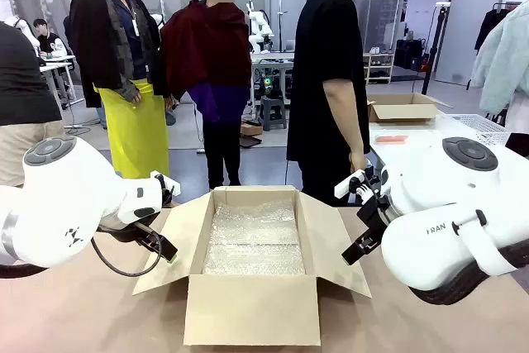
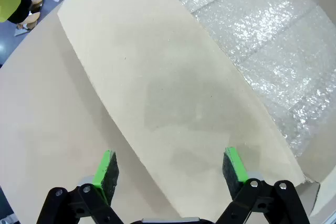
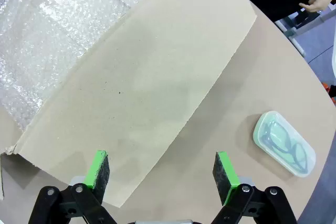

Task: Pack the glasses set securely to prepare it for shipping.
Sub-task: Place the Glasses case inside the Package Box.

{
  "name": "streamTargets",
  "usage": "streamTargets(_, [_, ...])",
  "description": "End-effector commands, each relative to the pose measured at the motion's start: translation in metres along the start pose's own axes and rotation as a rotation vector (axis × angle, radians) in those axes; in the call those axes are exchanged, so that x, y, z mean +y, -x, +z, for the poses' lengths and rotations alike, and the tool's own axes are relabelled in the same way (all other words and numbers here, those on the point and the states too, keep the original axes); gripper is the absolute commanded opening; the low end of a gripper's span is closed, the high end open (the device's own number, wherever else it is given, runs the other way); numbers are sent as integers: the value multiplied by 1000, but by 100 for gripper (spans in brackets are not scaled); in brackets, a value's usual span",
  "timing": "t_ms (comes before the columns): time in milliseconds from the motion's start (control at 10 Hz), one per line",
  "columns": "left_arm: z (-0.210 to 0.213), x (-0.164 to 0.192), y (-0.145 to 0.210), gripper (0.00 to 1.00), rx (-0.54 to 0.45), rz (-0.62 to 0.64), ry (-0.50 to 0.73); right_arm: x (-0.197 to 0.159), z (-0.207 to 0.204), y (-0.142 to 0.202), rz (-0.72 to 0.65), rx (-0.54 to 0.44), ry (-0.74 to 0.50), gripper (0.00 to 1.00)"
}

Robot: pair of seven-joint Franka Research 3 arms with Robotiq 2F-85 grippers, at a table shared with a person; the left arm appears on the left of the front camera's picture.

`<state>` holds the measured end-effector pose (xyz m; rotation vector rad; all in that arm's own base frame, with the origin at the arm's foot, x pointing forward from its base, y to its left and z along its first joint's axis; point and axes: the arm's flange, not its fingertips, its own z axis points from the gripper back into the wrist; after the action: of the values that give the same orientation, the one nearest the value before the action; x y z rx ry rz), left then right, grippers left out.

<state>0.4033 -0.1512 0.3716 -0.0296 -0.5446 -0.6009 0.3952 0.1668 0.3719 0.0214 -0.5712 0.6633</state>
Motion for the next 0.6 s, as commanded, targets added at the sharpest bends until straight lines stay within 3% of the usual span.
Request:
streamTargets(0, [0,0,0,100,0,0,0,0,0,0,0,0,0,100])
streamTargets(500, [0,0,0,100,0,0,0,0,0,0,0,0,0,100])
